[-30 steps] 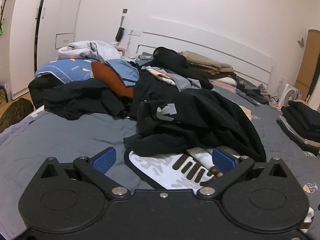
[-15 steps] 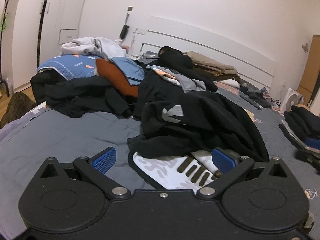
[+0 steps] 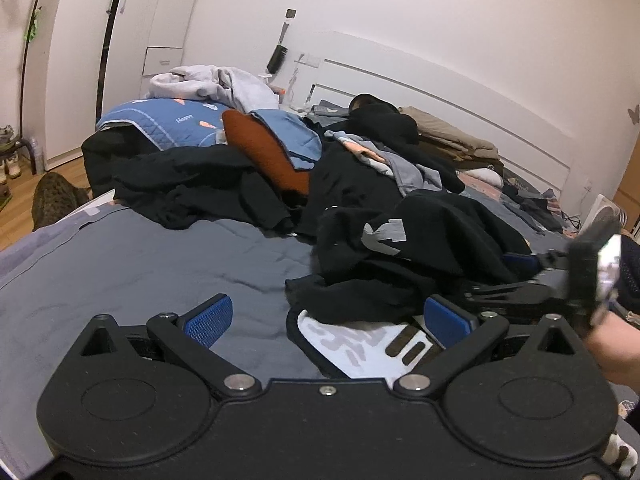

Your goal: Fold clothes

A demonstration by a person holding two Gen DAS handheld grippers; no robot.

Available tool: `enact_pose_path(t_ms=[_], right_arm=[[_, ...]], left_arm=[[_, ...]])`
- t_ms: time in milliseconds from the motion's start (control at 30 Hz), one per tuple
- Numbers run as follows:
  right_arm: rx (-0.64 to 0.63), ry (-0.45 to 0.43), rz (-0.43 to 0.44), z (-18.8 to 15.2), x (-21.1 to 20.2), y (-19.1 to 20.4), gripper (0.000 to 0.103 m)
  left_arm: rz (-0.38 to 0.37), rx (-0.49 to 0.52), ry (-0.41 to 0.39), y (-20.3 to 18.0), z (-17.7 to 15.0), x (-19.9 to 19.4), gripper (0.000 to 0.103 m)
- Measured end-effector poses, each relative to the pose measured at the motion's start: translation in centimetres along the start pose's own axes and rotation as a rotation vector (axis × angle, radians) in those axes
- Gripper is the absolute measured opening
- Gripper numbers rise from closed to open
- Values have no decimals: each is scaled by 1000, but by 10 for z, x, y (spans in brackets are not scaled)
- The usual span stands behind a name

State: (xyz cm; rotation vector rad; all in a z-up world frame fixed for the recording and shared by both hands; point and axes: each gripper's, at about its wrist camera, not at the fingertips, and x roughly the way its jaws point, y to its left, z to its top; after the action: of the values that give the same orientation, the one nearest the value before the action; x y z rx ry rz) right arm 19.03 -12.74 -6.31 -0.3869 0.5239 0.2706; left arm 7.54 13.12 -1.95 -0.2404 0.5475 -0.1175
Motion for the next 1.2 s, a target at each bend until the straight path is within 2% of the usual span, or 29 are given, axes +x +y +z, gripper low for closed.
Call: enact_pose_path(t_ms=[33,67,100,167,267,400,600,867,933,1033,1067,1100,1200], right_arm=[[-3,13,-4,0,8,1,90],[-7,25,-8,0,15,1,80],[-10,38,-12,0,23,2,60],[-11,61,-17,1,37,2,36],[71,54,19,17,38,-15,21],[151,-27,6,54,25,-39,16],[223,-163,-38,128,11,-65,14],[233,-373,-69,229,7,-73,13],[267,-455,-64,250,7,-73,13],[290,-603,-70,265,9,-66,13],[301,-623,-66,266,14,-63,13],[311,-635,-62,267,21,-60,13],[315,-563,-46,258,59,-42,17]], left_arm=[[2,2,0,1,0,1,103],[4,1,1,1,0,1,103],[5,-2,3,2,0,2,103],[6,-10,6,4,0,3,103],[5,-20,12,5,1,5,103],[-3,-14,17,3,0,7,103],[-7,-23,18,6,0,10,103],[5,-52,21,11,1,14,103],[8,-57,18,12,2,15,103],[9,-66,21,12,2,16,103],[10,-63,20,11,3,16,103],[11,-59,18,11,3,16,103],[17,-52,14,10,3,16,103]])
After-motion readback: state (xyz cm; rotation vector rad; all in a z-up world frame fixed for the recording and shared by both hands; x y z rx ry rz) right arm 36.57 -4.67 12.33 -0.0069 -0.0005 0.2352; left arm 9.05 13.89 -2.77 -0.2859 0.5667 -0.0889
